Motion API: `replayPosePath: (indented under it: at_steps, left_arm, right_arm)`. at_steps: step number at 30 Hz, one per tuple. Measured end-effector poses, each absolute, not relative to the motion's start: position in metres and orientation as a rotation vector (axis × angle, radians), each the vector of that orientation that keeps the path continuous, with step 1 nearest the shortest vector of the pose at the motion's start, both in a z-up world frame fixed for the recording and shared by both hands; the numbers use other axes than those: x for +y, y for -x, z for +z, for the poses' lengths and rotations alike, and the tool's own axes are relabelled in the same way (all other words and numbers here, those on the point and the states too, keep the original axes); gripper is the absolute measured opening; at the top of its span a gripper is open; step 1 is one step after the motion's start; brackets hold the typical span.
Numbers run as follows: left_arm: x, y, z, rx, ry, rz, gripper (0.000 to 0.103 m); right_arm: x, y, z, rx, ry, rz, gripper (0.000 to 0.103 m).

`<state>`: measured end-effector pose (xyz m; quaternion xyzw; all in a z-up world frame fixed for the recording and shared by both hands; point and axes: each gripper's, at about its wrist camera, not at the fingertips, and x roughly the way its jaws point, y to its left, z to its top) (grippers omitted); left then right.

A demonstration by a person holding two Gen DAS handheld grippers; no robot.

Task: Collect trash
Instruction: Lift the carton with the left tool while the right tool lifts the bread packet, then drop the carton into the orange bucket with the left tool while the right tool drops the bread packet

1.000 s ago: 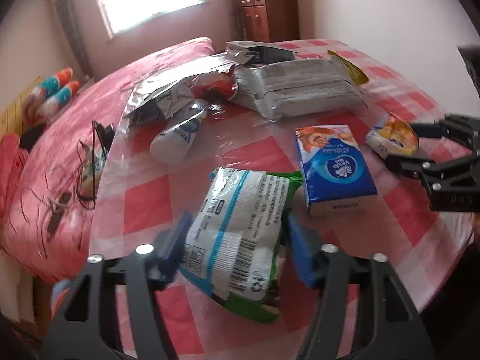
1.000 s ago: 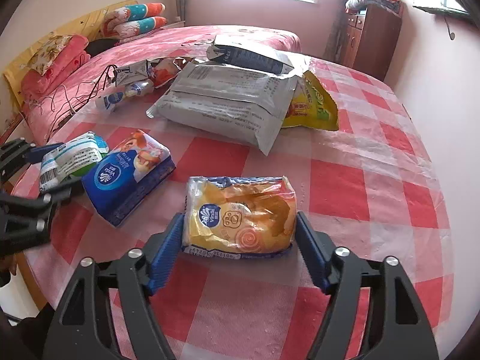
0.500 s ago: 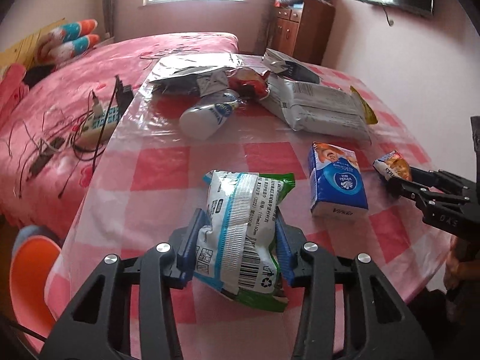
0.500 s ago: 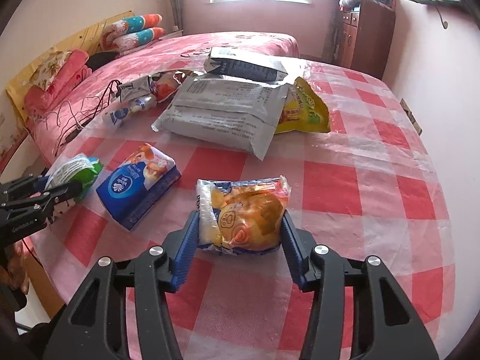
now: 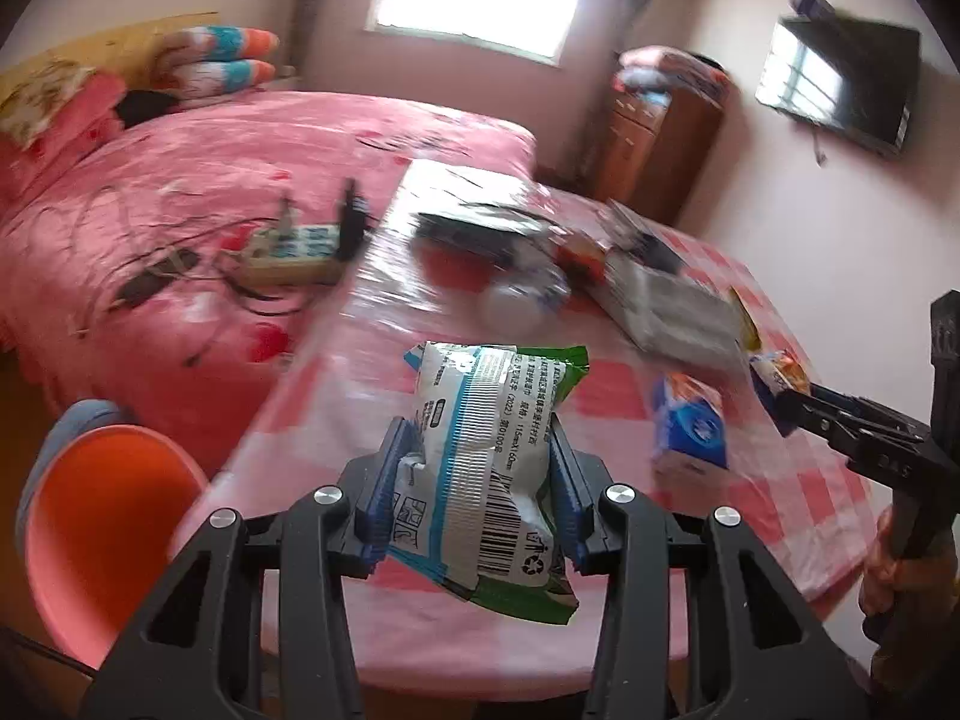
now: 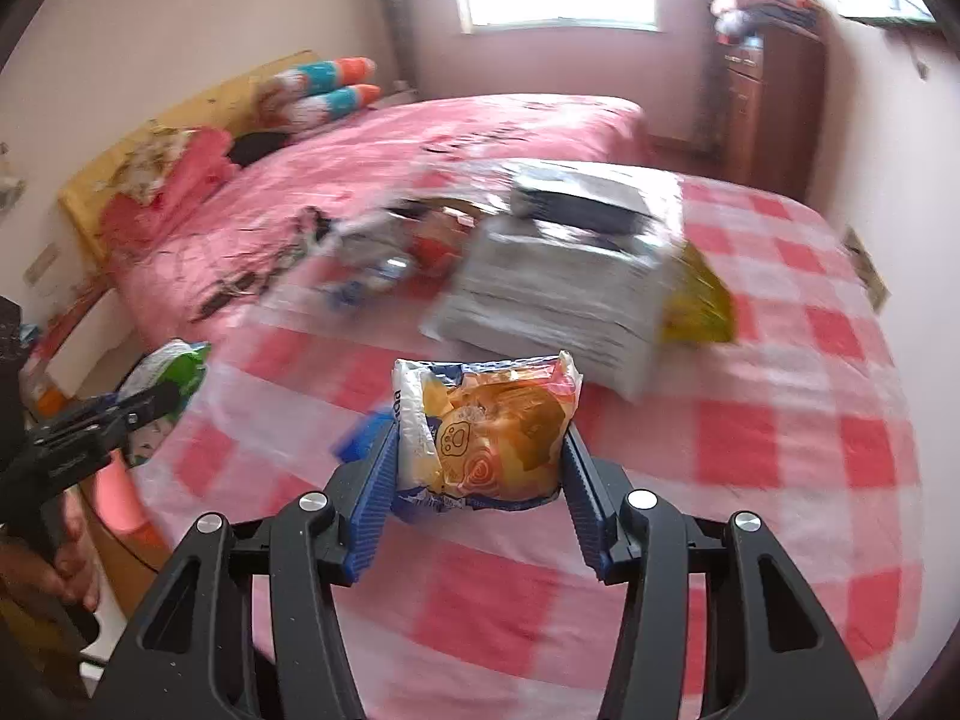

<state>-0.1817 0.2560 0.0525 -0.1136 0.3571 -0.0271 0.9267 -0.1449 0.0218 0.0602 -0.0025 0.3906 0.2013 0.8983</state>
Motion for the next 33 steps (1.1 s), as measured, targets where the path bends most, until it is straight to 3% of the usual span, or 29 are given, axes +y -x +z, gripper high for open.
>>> replayPosePath:
  at_steps: [7,17,20,23,26,30,33]
  left_arm:
    - [0.326,0.209,0.059,0.681,0.306,0.133,0.045]
    - [0.426,0.245,0.023,0.688,0.480,0.420,0.046]
    - [0.443,0.253,0.010,0.699,0.528,0.472,0.047]
    - [0.456,0.262,0.001,0.658,0.578,0.502,0.059]
    - [0.465,0.273,-0.002,0.583,0.602,0.545,0.070]
    - [0.467,0.278,-0.001,0.520,0.558,0.562,0.081]
    - [0.464,0.277,0.000,0.524,0.535,0.560,0.082]
  right_arm:
    - [0.112,0.140,0.084,0.802,0.025,0.667,0.054]
    - [0.259,0.144,0.080,0.840,0.081,0.979,0.055]
    - [0.299,0.151,0.073,0.853,0.102,1.060,0.061]
    - [0.330,0.158,0.060,0.867,0.132,1.103,0.076]
    - [0.344,0.157,0.048,0.897,0.119,1.094,0.084]
    - [0.336,0.147,0.044,0.930,0.063,1.068,0.086]
    - [0.323,0.143,0.052,0.906,0.034,1.036,0.088]
